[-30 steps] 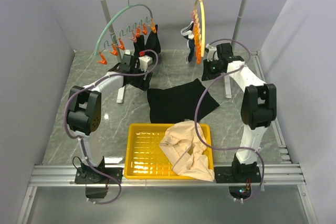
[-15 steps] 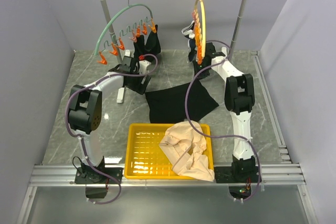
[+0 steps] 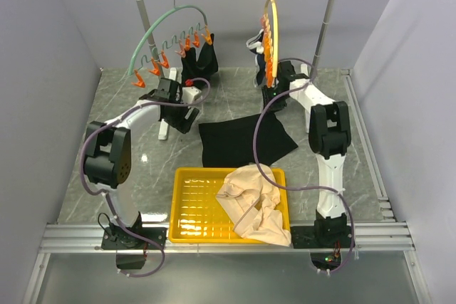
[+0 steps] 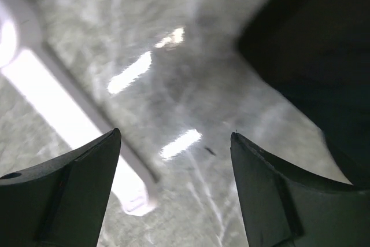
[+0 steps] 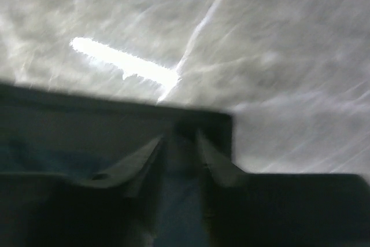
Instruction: Clip the underwear to the hanger
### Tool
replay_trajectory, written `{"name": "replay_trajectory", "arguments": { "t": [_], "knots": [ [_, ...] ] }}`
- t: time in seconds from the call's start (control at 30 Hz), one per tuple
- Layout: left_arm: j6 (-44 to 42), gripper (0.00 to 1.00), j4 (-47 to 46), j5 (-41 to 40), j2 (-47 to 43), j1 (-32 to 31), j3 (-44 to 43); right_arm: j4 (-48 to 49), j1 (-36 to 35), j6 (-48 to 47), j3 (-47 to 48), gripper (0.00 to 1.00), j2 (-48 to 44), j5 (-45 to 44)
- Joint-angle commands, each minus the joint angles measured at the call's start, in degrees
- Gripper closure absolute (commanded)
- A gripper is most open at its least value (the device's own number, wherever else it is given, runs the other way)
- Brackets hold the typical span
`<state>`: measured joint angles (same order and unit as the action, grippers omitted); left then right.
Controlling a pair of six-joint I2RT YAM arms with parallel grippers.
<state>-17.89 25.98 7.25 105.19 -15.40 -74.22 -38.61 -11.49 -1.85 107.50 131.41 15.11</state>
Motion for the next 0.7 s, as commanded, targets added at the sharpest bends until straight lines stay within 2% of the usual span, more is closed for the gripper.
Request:
{"name": "replay_trajectory", "arguments": {
  "t": [0.0, 0.1, 0.13, 0.23, 0.37, 0.53, 0.6, 0.67],
  "knots": [
    [-3.9, 0.18, 3.0, 11.0, -5.2, -0.2, 0.6, 6.1, 0.1, -0.7, -3.3, 0.60, -10.4, 6.9],
    [-5.6, 0.18, 5.7, 17.9, -7.4, -0.2, 1.4, 8.4, 0.2, 0.4, -6.6, 0.48, -14.0, 10.5],
    [-5.9, 0.17, 5.9, 22.0, -8.2, -0.2, 1.7, 8.6, 0.3, 0.9, -7.3, 0.46, -16.3, 12.2],
    [-7.6, 0.17, 5.8, 25.2, -11.3, -0.4, 3.6, 9.6, 0.3, 1.8, -10.6, 0.41, -20.4, 14.0],
    [-9.5, 0.16, 5.9, 27.9, -14.2, -2.0, 6.8, 9.2, 0.3, 1.8, -15.6, 0.40, -24.5, 15.3],
    [-12.7, 0.17, 5.8, 27.5, -16.1, -5.6, 10.2, 7.9, 0.6, 1.6, -22.8, 0.40, -29.0, 13.6],
    [-11.5, 0.17, 4.4, 28.9, -17.4, -6.9, 10.8, 7.8, 1.0, 1.7, -25.1, 0.40, -30.3, 12.2],
    [-9.2, 0.17, -0.8, 30.2, -19.0, -7.2, 12.4, 7.8, 2.3, 1.8, -28.0, 0.40, -32.3, 12.0]
  ]
}}
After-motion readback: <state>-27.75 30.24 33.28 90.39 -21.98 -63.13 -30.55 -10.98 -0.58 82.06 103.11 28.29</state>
